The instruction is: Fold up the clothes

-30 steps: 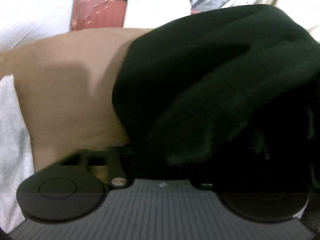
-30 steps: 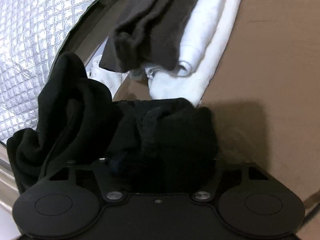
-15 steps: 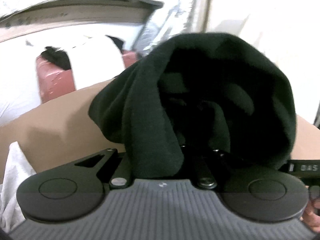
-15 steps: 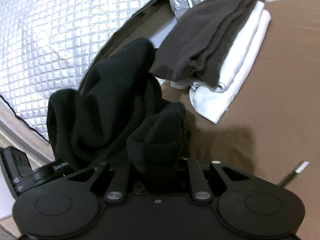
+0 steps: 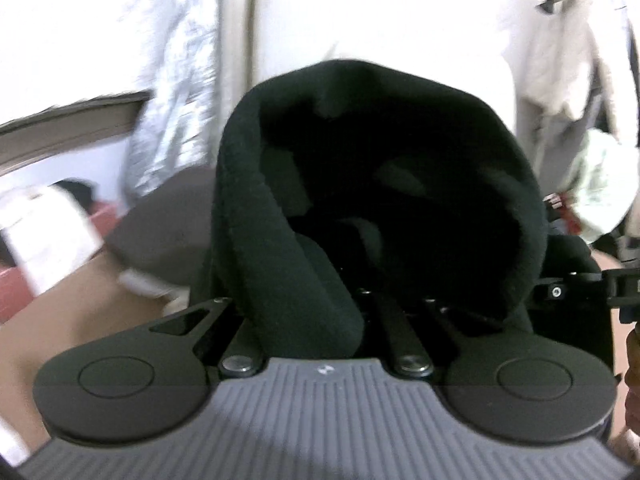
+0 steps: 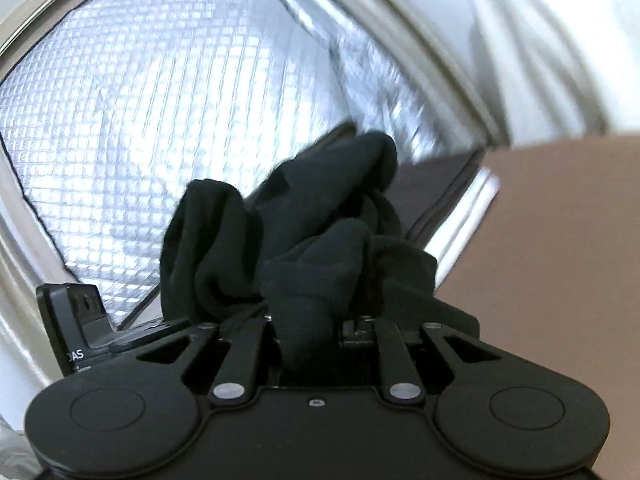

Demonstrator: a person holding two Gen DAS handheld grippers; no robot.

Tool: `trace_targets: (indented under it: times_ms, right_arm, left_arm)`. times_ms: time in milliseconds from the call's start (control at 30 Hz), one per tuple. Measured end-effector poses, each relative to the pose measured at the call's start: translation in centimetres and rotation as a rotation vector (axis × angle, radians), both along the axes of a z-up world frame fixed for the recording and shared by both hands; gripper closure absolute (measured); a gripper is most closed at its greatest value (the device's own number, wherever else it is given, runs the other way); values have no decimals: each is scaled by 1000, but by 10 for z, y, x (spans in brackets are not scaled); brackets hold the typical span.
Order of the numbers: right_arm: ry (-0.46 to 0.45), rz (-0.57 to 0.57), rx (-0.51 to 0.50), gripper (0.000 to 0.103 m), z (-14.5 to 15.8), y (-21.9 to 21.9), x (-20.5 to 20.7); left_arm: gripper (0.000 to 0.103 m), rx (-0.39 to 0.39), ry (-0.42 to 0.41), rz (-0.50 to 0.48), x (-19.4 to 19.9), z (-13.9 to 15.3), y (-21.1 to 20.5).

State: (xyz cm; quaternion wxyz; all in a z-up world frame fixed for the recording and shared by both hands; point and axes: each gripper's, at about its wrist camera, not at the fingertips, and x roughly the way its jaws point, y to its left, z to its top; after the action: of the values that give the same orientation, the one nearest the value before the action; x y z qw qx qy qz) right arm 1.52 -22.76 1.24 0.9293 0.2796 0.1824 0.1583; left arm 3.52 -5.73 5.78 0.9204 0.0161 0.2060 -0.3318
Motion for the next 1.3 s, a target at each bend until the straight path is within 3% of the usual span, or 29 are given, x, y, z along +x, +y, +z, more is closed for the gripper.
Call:
trace_targets:
  times_ms: [100, 200, 267, 300, 400, 500, 567, 633, 700, 733, 800, 933, 1067, 1133, 1200, 1233, 1300]
  right_arm:
    - [-15, -104, -109, 86, 28, -44, -24]
    - [17, -320, -237, 84, 37, -101, -44]
    - [127, -488, -311, 74, 23, -145, -52]
    - [212, -576, -374, 64, 13, -163, -55]
    - [391, -717, -496, 60, -28, -203, -77]
    - [406, -682, -303, 60, -74, -233, -107]
    - [424, -640, -220, 60, -95, -232, -111]
    - [438, -595, -162, 55, -111, -228, -112]
    - [429, -545, -94, 52, -115, -230, -108]
    - [404, -506, -52, 47, -115, -230, -106]
    - [378, -451, -3, 36, -120, -227, -99]
    - [400, -404, 36, 34, -135, -217, -88]
    - [436, -394, 116, 33, -143, -221, -85]
    - [449, -402, 152, 27, -153, -227, -77]
    - [457, -402, 181, 27, -162, -229, -74]
    - [458, -398, 194, 27, -164, -231, -74]
    - [448, -401, 240, 27, -166, -235, -78]
  left_arm:
    - [97, -65, -24, -80, -3, 16, -50]
    - [90, -68, -24, -64, 11, 12, -97]
    - [77, 37, -19, -7, 22, -8, -124]
    - [74, 100, -22, 11, 27, -23, -135]
    - [61, 244, -11, 26, 36, -76, -153]
    - [58, 335, 26, 19, 32, -121, -156]
    - [58, 390, 21, 5, 32, -135, -155]
    - [54, 409, -6, 1, 32, -137, -157]
    - [43, 423, -34, -3, 32, -139, -159]
    - [36, 431, -48, -4, 32, -139, -160]
    - [32, 446, -77, -7, 32, -140, -162]
    - [32, 475, -134, -14, 32, -142, -166]
    - [32, 511, -112, 5, 42, -154, -173]
    - [33, 529, -99, 16, 48, -161, -177]
    - [58, 548, -86, 26, 53, -167, -181]
    - [92, 557, -79, 31, 56, -170, -182]
    - [97, 547, -83, 43, 58, -170, -182]
